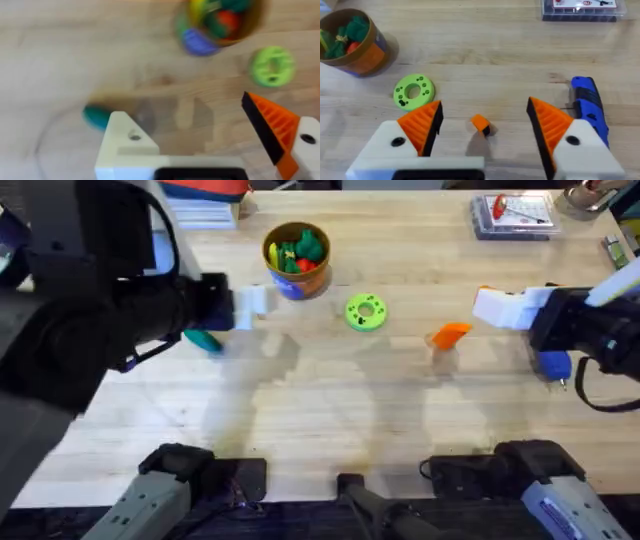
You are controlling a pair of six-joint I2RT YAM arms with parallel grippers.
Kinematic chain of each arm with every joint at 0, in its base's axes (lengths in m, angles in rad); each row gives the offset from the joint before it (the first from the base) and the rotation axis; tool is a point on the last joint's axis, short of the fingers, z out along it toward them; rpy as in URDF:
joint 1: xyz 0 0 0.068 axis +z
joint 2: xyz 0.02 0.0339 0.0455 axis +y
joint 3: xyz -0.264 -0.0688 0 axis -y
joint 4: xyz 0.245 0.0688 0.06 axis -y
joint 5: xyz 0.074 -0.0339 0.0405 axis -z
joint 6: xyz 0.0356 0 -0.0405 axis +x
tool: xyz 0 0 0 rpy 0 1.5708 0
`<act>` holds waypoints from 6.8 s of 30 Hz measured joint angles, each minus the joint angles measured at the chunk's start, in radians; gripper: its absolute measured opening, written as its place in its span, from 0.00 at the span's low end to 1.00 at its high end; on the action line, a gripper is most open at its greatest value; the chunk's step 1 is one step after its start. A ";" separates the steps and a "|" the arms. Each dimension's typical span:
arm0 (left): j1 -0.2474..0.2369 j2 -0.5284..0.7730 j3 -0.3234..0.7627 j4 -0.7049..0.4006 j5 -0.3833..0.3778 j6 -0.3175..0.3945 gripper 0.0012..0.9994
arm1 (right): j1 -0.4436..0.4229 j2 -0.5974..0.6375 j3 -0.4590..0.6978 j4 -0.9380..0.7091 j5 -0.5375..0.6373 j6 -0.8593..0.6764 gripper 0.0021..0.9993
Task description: Pick up the gripper from the table and insert it into the empty holder that is missing its gripper. Then pick up a screw, insert it into the mounting hole, and use the screwdriver to tighten it. Finally, clean up the table by picking up the vegetable and placing it into the bucket.
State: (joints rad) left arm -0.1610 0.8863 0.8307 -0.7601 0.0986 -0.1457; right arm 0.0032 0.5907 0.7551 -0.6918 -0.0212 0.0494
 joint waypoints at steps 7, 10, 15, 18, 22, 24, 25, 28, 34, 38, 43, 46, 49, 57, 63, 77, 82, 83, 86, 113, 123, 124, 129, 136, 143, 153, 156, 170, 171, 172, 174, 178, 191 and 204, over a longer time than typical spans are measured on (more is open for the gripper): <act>-0.132 -0.112 0.002 0.231 0.166 0.089 0.99 | 0.000 0.000 0.000 0.000 0.000 0.000 0.99; -0.140 -0.128 0.005 0.212 0.191 0.098 0.99 | 0.000 0.000 0.000 0.000 0.000 0.000 0.99; -0.140 -0.120 0.005 0.178 0.205 0.102 0.99 | 0.000 0.000 0.000 0.000 0.000 0.000 0.99; -0.140 -0.120 0.005 0.173 0.206 0.102 0.99 | 0.000 0.000 0.000 0.000 0.000 0.000 0.99; -0.141 -0.126 0.005 0.172 0.203 0.105 0.99 | 0.000 0.000 0.000 0.000 0.000 0.000 0.99; -0.142 -0.143 0.005 0.172 0.194 0.109 0.99 | 0.000 0.000 0.000 0.000 0.000 0.000 0.99; -0.142 -0.161 0.004 0.172 0.190 0.116 0.99 | 0.000 0.000 0.000 0.000 0.000 0.000 0.99; -0.142 -0.261 -0.023 0.174 0.185 0.150 0.99 | 0.000 0.000 0.000 0.000 0.000 0.000 0.99; -0.142 -0.574 -0.194 0.203 0.190 0.184 0.99 | 0.000 0.000 0.000 0.000 0.000 0.000 0.99; -0.142 -0.694 -0.333 0.293 0.197 0.192 0.99 | 0.000 0.000 0.000 0.000 0.000 0.000 0.99; -0.142 -0.804 -0.513 0.430 0.207 0.195 0.99 | 0.000 0.000 0.000 0.000 0.000 0.000 0.99; -0.132 -0.869 -0.614 0.519 0.235 0.196 0.99 | 0.000 0.000 0.000 0.000 0.000 0.000 0.99; -0.114 -0.881 -0.690 0.621 0.273 0.199 0.99 | 0.000 0.000 0.000 0.000 0.000 0.000 0.99; -0.054 -0.881 -0.819 0.818 0.358 0.199 0.99 | 0.000 0.000 0.000 0.000 -0.003 0.000 0.99; -0.008 -0.881 -0.824 0.797 0.388 0.199 0.99 | 0.000 0.000 0.000 0.000 -0.003 0.000 0.99; 0.037 -0.881 -0.823 0.700 0.554 0.154 0.99 | 0.000 0.000 0.000 0.000 -0.003 0.001 0.99; 0.037 -0.881 -0.822 0.695 0.646 0.099 0.99 | 0.000 0.000 0.000 0.000 -0.003 0.001 0.99; 0.038 -0.881 -0.822 0.694 0.658 0.093 0.99 | 0.000 0.000 0.000 0.000 -0.003 0.001 0.99; 0.037 -0.881 -0.822 0.693 0.677 0.083 0.99 | 0.000 0.000 0.000 0.000 -0.003 0.000 0.99; 0.037 -0.881 -0.822 0.687 0.763 -0.018 0.99 | 0.000 0.000 0.000 0.000 -0.003 0.001 0.99; 0.038 -0.881 -0.822 0.678 0.851 -0.047 0.99 | 0.000 0.000 0.000 0.000 -0.003 0.001 0.99; 0.037 -0.881 -0.822 0.678 0.855 -0.048 0.99 | 0.000 0.000 0.000 0.000 -0.003 0.001 0.99; 0.037 -0.881 -0.822 0.676 0.871 -0.050 0.99 | 0.000 0.000 0.000 -0.005 -0.003 0.014 0.99; 0.037 -0.881 -0.822 0.675 0.877 -0.050 0.99 | 0.000 0.058 0.016 -0.030 -0.028 0.006 0.99; 0.037 -0.881 -0.822 0.675 0.878 -0.050 0.99 | 0.016 0.355 0.196 -0.250 -0.061 -0.165 0.99; 0.037 -0.881 -0.822 0.675 0.878 -0.050 0.99 | 0.042 0.663 0.293 -0.332 -0.026 -0.446 0.99; 0.037 -0.881 -0.822 0.675 0.878 -0.050 0.99 | 0.055 0.719 0.293 -0.331 0.001 -0.527 0.99; 0.037 -0.881 -0.822 0.675 0.878 -0.050 0.99 | 0.058 0.884 0.293 -0.311 0.043 -0.626 0.69; 0.037 -0.881 -0.822 0.675 0.878 -0.050 0.99 | 0.058 0.884 0.293 -0.304 0.043 -0.627 0.67; 0.037 -0.881 -0.822 0.675 0.878 -0.050 0.99 | 0.058 0.884 0.293 -0.300 0.042 -0.627 0.64; 0.038 -0.881 -0.822 0.674 0.878 -0.050 0.99 | 0.058 0.884 0.294 -0.298 0.033 -0.631 0.51; 0.037 -0.881 -0.822 0.674 0.878 -0.050 0.99 | 0.058 0.884 0.294 -0.299 0.013 -0.634 0.07; 0.038 -0.881 -0.822 0.675 0.878 -0.050 0.99 | 0.058 0.680 0.374 -0.357 -0.066 -0.570 0.01; 0.038 -0.881 -0.822 0.674 0.878 -0.050 0.99 | -0.119 0.369 0.247 -0.205 -0.662 -0.380 0.01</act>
State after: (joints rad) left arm -0.1234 0.0051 0.0082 -0.0856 0.9764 -0.1959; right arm -0.1162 0.9595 1.0021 -0.8969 -0.6831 -0.3302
